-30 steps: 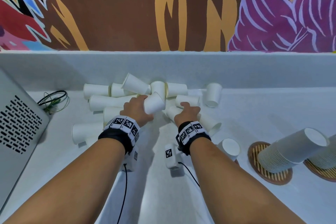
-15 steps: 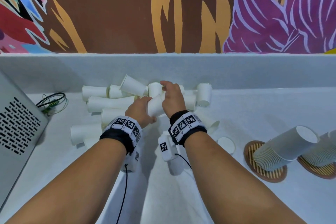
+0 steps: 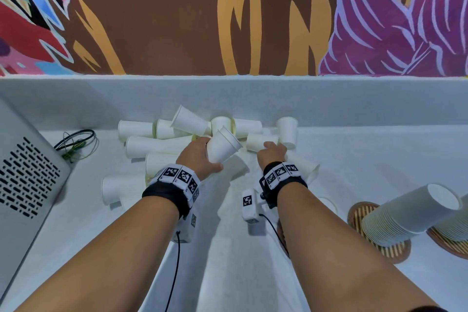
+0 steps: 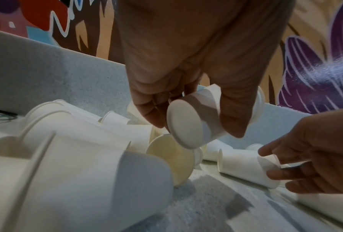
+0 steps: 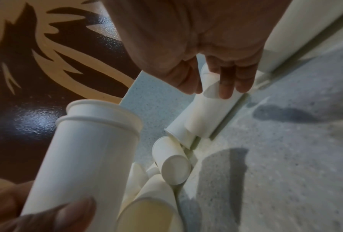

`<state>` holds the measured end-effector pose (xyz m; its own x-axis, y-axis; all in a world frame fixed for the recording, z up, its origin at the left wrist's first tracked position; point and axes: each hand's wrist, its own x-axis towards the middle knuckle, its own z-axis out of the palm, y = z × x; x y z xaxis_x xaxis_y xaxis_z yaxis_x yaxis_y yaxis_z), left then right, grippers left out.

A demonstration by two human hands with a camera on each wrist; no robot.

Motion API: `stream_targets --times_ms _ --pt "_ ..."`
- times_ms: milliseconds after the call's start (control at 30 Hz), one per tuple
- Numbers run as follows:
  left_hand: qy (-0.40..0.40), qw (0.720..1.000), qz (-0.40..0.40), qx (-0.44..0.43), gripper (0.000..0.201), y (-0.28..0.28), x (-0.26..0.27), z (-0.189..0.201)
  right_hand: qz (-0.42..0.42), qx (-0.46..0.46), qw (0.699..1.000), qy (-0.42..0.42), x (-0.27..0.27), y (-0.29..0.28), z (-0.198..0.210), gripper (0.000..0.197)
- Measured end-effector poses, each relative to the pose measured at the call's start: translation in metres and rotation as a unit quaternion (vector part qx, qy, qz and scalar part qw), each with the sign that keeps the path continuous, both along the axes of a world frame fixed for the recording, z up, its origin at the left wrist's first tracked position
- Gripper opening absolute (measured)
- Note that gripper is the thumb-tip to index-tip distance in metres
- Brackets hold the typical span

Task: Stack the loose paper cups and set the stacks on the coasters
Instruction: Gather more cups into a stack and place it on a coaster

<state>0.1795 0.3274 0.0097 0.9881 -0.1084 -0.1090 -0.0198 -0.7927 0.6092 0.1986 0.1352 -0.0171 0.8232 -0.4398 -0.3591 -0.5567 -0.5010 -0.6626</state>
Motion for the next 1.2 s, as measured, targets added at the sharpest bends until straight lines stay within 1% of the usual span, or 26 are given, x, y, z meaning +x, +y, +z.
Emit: stream_targets --times_ms 133,233,333,500,633,767,867,967,1100,1133,1200 --pt "0.009 1.000 0.001 0.006 0.072 0.000 0.003 -0.002 -0.021 0.048 0.998 -0.021 0.004 0.004 0.001 0.050" --pt "0.008 1.000 0.001 0.010 0.071 0.000 0.005 -0.003 0.010 0.003 1.000 -0.025 0.006 0.007 0.006 0.051" --pt "0.011 1.000 0.001 0.011 0.069 -0.001 0.006 -0.003 0.017 -0.030 0.998 -0.053 0.006 0.009 0.014 0.051" --pt "0.016 1.000 0.004 0.012 0.069 -0.001 0.004 -0.002 0.029 -0.052 0.994 -0.096 0.008 0.011 0.022 0.039" --pt "0.016 1.000 0.008 0.012 0.068 0.000 0.000 0.000 0.077 -0.074 0.990 -0.092 0.001 0.021 0.016 0.033" --pt "0.017 1.000 0.015 0.022 0.068 0.004 -0.002 0.001 0.084 -0.092 0.990 -0.071 -0.004 0.024 0.012 0.033" --pt "0.030 0.998 0.014 0.046 0.066 0.008 0.000 0.002 0.044 -0.094 0.987 -0.123 -0.001 0.019 0.028 0.029" --pt "0.051 0.995 0.006 0.082 0.063 0.003 0.001 0.005 0.024 -0.093 0.977 -0.188 0.003 0.008 0.054 0.030" --pt "0.057 0.993 -0.011 0.107 0.065 -0.015 0.001 0.006 0.040 -0.079 0.961 -0.263 0.001 0.004 0.088 0.035" --pt "0.050 0.994 -0.013 0.099 0.066 -0.020 0.001 0.006 0.048 -0.081 0.958 -0.272 0.000 0.005 0.093 0.036" --pt "0.027 0.997 -0.015 0.075 0.066 -0.033 0.000 0.008 0.078 -0.084 0.957 -0.266 -0.005 0.005 0.101 0.037"
